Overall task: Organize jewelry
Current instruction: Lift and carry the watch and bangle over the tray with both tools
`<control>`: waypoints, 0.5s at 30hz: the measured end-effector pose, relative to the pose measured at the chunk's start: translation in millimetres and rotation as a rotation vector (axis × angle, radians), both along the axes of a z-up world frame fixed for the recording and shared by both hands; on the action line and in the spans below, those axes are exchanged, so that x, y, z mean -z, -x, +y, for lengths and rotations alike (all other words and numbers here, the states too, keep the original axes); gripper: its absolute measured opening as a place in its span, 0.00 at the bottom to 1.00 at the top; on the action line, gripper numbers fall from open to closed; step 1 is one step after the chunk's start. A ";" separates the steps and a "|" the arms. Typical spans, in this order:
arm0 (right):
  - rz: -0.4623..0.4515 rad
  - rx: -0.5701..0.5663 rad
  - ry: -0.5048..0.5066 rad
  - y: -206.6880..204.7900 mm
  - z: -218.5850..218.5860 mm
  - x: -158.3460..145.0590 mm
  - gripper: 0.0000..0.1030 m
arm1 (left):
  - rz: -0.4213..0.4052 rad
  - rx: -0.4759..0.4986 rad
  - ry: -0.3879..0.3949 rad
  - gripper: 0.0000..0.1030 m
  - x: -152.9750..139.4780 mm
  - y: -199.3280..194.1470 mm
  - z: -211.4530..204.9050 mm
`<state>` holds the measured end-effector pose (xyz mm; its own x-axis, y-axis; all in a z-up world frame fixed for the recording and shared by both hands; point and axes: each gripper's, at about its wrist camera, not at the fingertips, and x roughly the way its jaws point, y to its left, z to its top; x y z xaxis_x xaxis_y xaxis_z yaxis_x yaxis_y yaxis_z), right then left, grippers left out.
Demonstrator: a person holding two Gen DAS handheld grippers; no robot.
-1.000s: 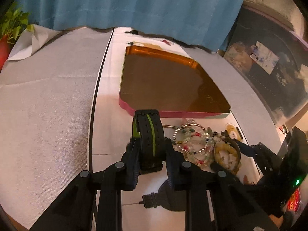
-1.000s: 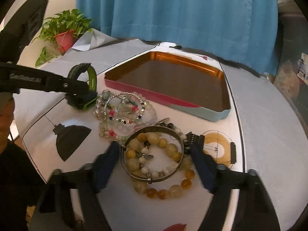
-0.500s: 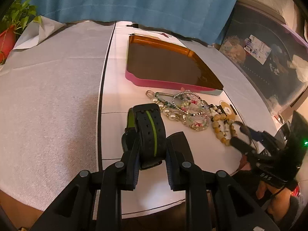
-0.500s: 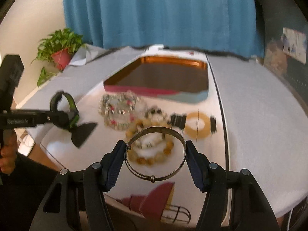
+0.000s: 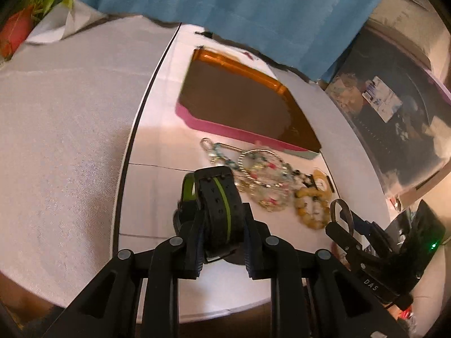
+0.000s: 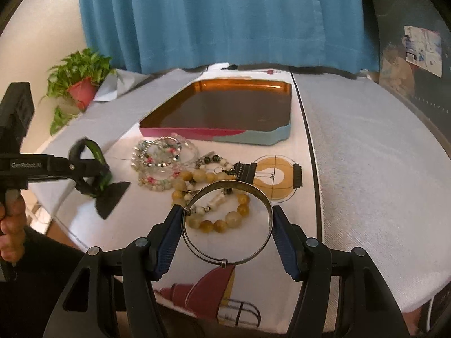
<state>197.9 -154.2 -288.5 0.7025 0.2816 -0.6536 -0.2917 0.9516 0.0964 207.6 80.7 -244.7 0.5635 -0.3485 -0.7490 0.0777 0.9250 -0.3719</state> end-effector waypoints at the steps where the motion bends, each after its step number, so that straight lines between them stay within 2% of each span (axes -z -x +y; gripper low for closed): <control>1: -0.008 -0.006 0.000 4.7 -1.5 -2.4 0.61 | -0.009 -0.002 -0.011 0.19 -3.5 4.1 -3.2; 5: -0.018 0.013 0.002 23.6 -6.5 -6.5 0.61 | -0.023 -0.013 -0.007 0.18 -18.0 23.9 -14.2; 10: -0.014 0.037 -0.014 44.0 -10.4 -10.3 0.61 | -0.050 -0.013 -0.062 0.18 -32.0 38.3 -33.4; 15: -0.015 0.029 -0.032 62.7 -8.5 -21.3 0.61 | -0.061 -0.021 -0.040 0.18 -48.5 52.2 -38.2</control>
<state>135.2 -162.8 -267.2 0.7206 0.2813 -0.6337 -0.2653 0.9563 0.1229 155.4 42.4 -196.2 0.6152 -0.3065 -0.7264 0.0794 0.9407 -0.3297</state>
